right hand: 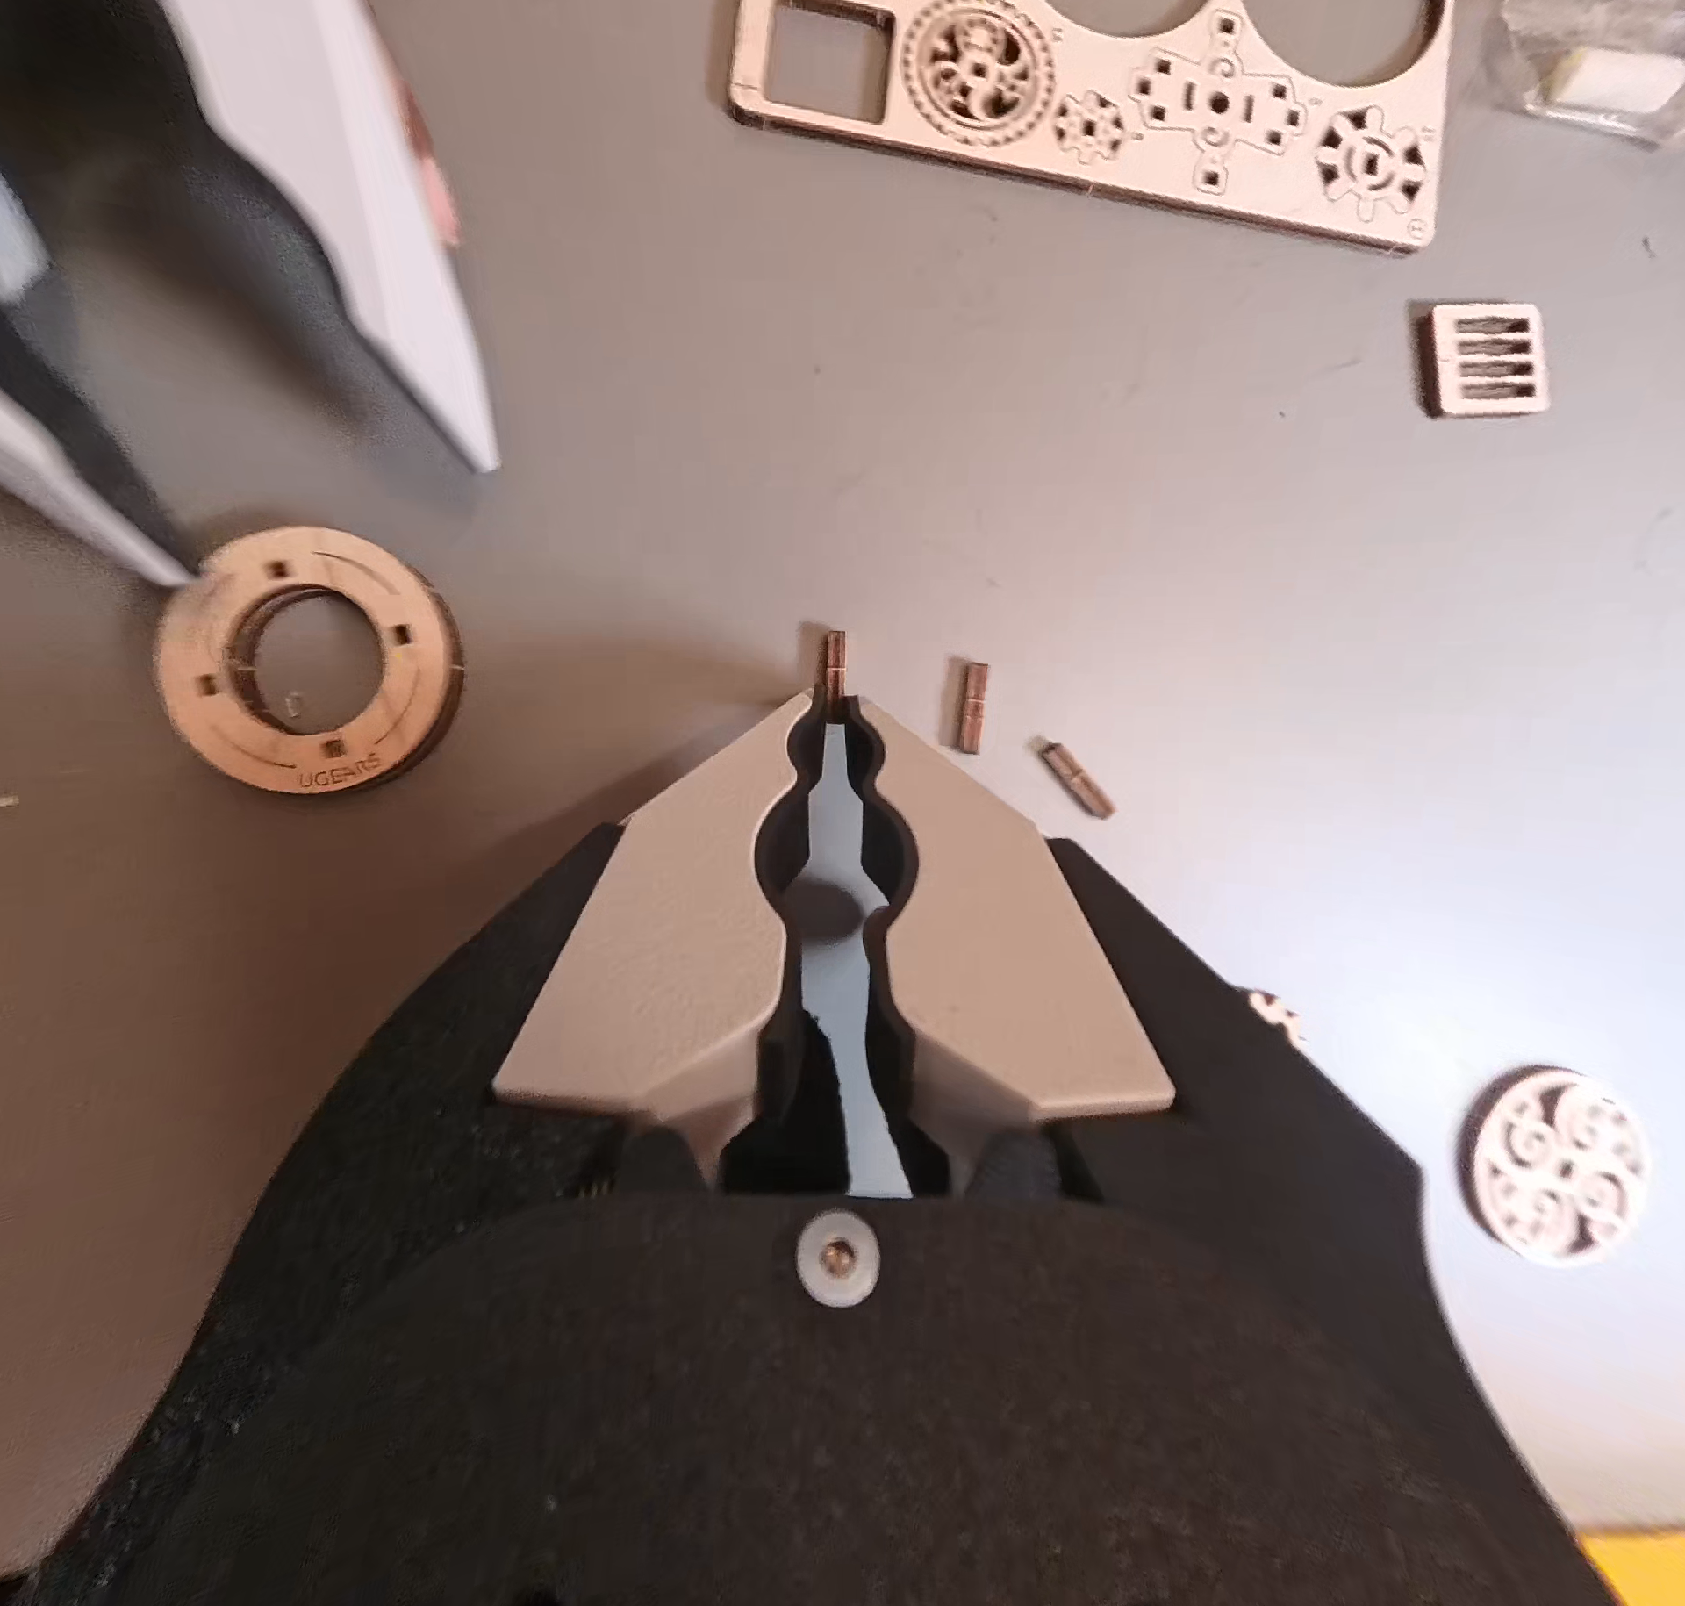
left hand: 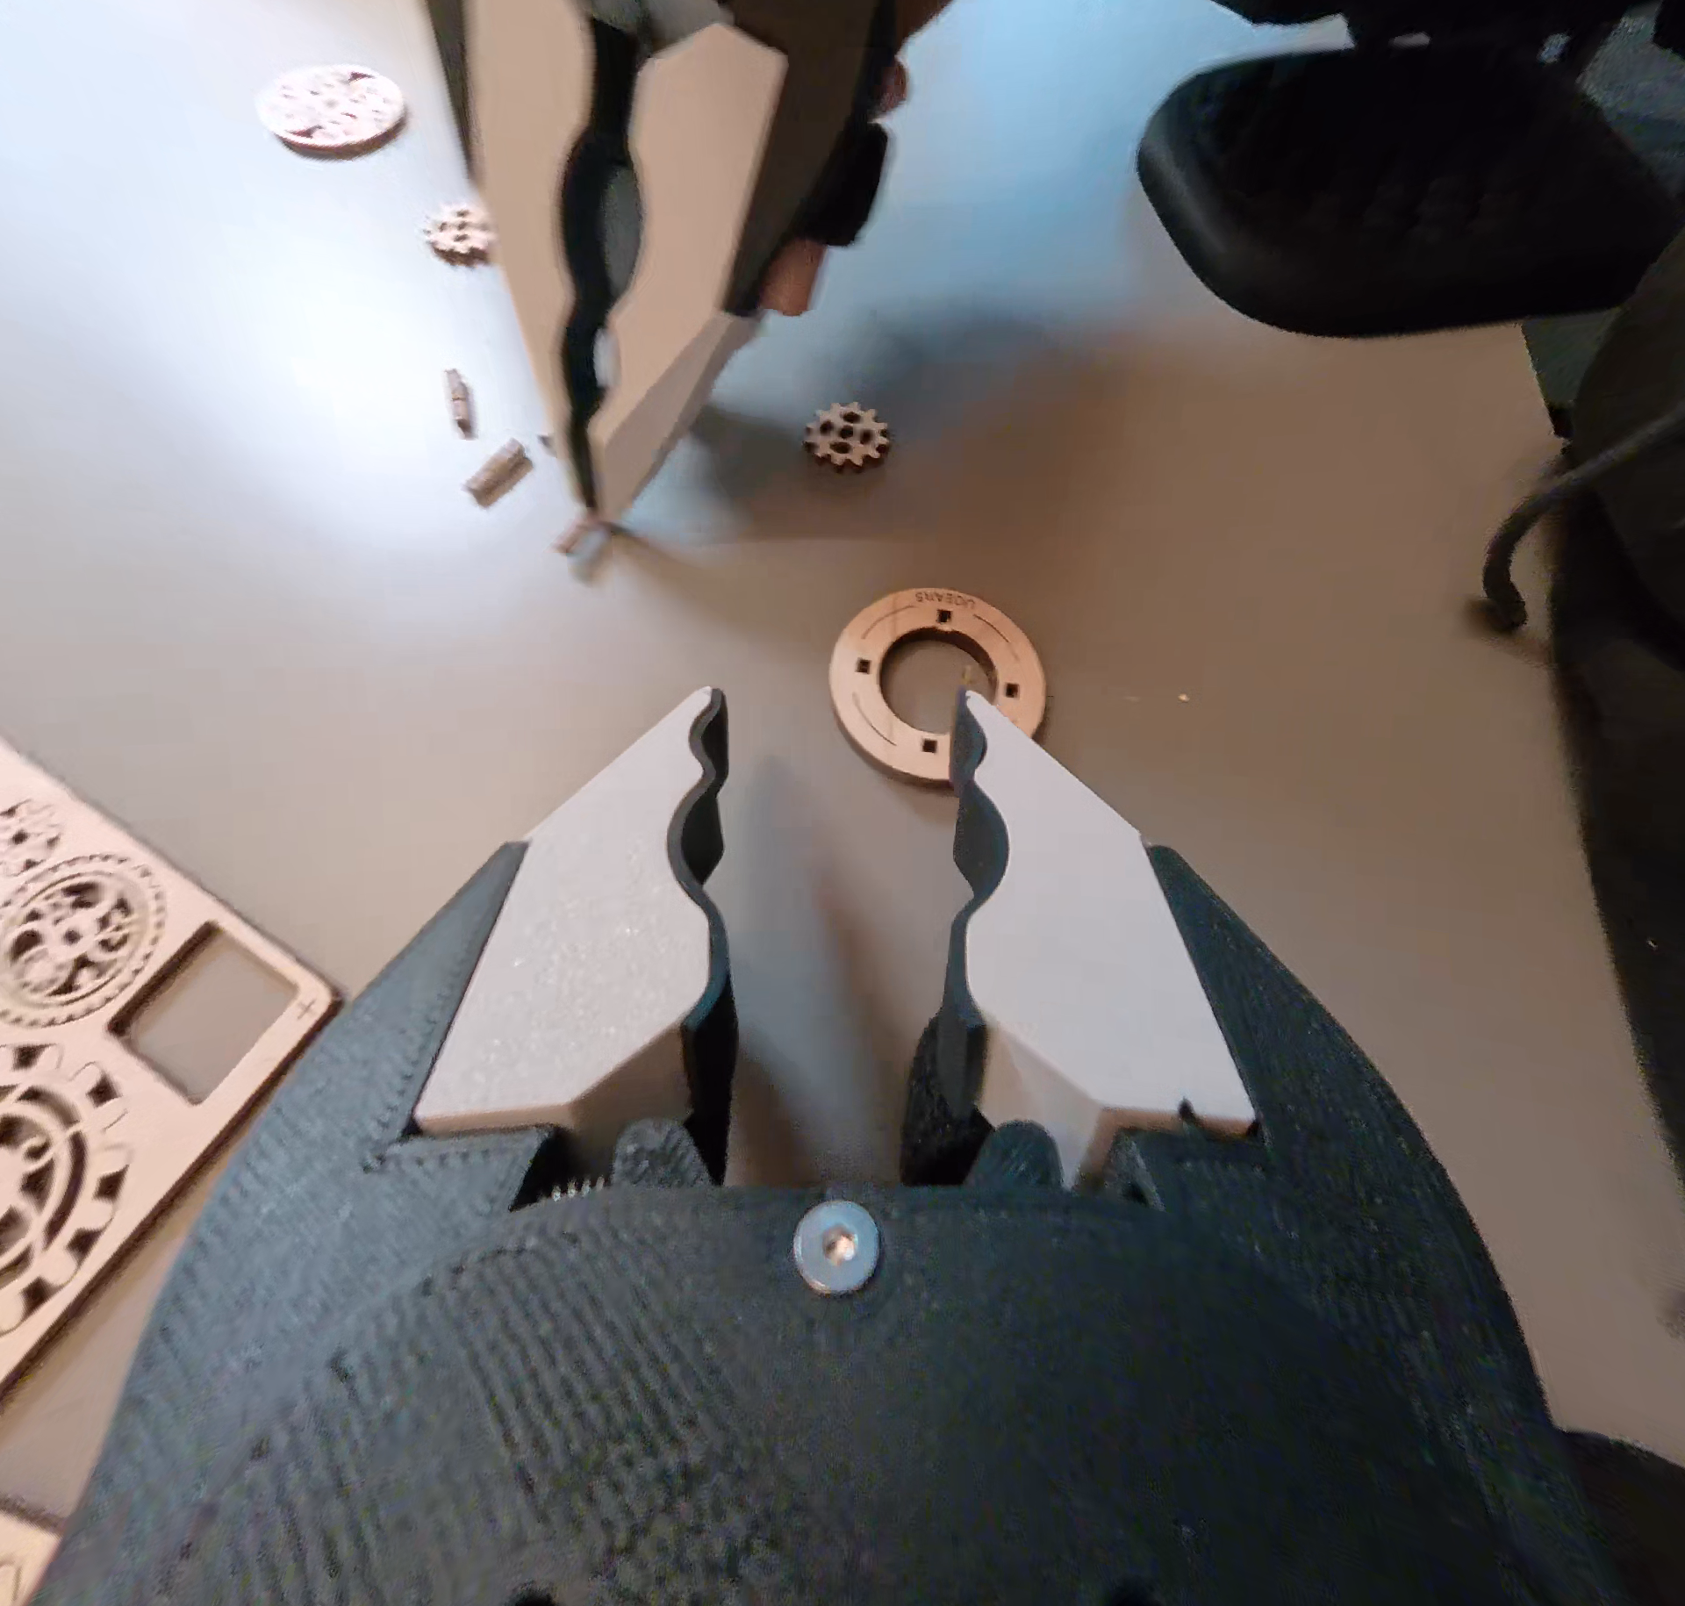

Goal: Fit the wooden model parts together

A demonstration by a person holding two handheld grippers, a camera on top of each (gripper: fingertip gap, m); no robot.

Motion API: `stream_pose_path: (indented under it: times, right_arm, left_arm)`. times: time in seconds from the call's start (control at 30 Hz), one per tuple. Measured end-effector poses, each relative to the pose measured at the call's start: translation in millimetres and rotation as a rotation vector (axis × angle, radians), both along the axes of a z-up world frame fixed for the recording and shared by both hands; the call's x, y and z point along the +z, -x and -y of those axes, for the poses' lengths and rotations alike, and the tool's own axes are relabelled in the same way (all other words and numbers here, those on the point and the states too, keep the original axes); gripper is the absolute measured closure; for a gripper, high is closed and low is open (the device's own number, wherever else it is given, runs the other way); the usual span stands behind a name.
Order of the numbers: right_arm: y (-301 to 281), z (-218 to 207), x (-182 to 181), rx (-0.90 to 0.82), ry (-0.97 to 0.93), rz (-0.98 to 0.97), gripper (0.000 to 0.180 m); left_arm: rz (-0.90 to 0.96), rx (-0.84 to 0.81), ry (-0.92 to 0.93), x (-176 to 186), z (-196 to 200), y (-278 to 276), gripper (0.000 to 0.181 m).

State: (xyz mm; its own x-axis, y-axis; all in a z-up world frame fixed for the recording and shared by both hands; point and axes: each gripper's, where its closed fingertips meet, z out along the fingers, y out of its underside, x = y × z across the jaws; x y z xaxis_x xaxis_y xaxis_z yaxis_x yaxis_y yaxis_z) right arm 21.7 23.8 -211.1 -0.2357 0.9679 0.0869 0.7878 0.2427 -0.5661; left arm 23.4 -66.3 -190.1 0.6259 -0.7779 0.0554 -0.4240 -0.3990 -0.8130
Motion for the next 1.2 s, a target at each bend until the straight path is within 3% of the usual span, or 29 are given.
stream_pose_path:
  times: [0.23, 0.37, 0.6, 0.9, 1.07, 1.2]
  right_arm:
    - [-10.3, 67.5, 87.5, 0.033, 0.837, -0.225, 0.179]
    - [-25.0, 93.3, 103.0, 0.045, 1.058, -0.231, 0.179]
    - [-38.3, 114.1, 103.4, 0.035, 1.093, -0.222, 0.178]
    - [-43.2, 114.0, 105.9, -0.016, 1.066, -0.256, 0.178]
    - [-41.3, 110.6, 101.7, -0.023, 0.955, -0.280, 0.179]
    - [-40.1, 107.9, 93.3, 0.017, 0.747, -0.297, 0.178]
  left_arm:
    - [0.085, 0.067, -0.218, 42.7, -14.3, -2.2, 0.145]
    - [0.144, 0.024, -0.361, 73.0, -6.2, -17.2, 0.154]
    - [0.127, -0.123, -0.416, 81.2, 17.2, -39.1, 0.169]
    - [0.105, -0.127, -0.416, 81.5, 20.0, -41.9, 0.180]
    - [0.172, -0.150, -0.288, 70.6, 23.6, -42.9, 0.176]
    - [0.287, -0.154, -0.157, 66.3, 25.0, -43.4, 0.164]
